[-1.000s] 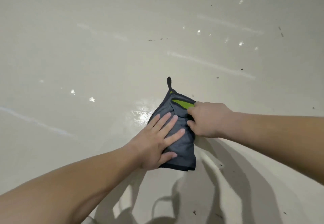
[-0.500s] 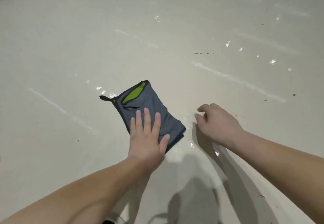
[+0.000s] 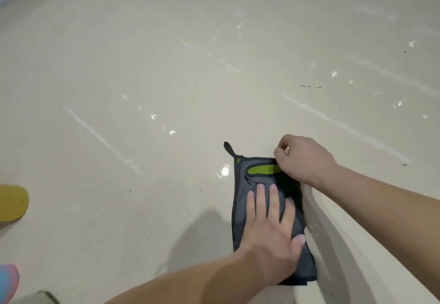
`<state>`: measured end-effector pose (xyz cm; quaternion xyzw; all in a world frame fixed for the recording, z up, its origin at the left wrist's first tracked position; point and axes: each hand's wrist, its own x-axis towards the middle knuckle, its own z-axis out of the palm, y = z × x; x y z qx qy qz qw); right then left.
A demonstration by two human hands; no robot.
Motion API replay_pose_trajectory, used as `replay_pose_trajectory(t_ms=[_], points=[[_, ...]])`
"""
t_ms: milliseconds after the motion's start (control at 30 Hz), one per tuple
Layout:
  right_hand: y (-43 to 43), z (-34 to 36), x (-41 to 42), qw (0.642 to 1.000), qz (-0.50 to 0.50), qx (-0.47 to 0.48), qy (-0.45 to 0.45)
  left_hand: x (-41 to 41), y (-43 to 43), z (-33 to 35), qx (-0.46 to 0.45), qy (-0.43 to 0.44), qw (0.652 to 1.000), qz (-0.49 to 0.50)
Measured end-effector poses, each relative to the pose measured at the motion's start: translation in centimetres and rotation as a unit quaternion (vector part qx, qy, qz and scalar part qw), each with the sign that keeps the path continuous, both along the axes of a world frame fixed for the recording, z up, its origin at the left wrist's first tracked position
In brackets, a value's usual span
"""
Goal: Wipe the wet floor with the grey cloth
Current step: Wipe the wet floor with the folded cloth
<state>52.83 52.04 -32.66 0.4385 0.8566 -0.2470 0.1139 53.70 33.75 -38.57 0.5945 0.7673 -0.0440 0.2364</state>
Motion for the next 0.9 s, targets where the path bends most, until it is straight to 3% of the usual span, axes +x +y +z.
replay_pose_trajectory(t_ms=[100, 200, 300, 467, 600, 700, 800, 900], points=[[0.0, -0.5, -0.4, 1.0, -0.018, -0.013, 0.018, -1.2, -0.2, -1.6, 0.026, -0.012, 0.999, -0.025], [-1.2, -1.1, -1.4, 0.998, -0.016, 0.003, 0.062, -6.0, 0.3, -1.7, 0.107, -0.021, 0.986, -0.128], [-2.7, -1.2, -3.0, 0.995, 0.006, 0.011, 0.101, -12.0, 1.4, -2.5, 0.14, 0.017, 0.976, -0.166], [-4.4, -1.0, -7.7, 0.991, 0.02, -0.02, 0.128, -21.7, -1.0, -2.7, 0.093, 0.077, 0.99, 0.071], [-8.0, -1.9, -12.0, 0.988, 0.06, -0.053, 0.131, -24.3, -7.5, -3.0, 0.086, 0.107, 0.946, 0.292], [-11.5, -2.7, -15.0, 0.982, 0.13, -0.058, 0.121, -21.4, -10.5, -2.9, 0.07, 0.093, 0.926, 0.358], [-14.1, -3.0, -17.0, 0.975, 0.21, -0.03, 0.074, -18.6, -12.8, -2.0, 0.036, 0.038, 0.958, 0.282], [-15.3, -2.4, -18.2, 0.964, 0.264, 0.02, 0.027, -21.2, -15.5, -1.8, 0.067, 0.016, 0.989, 0.134]])
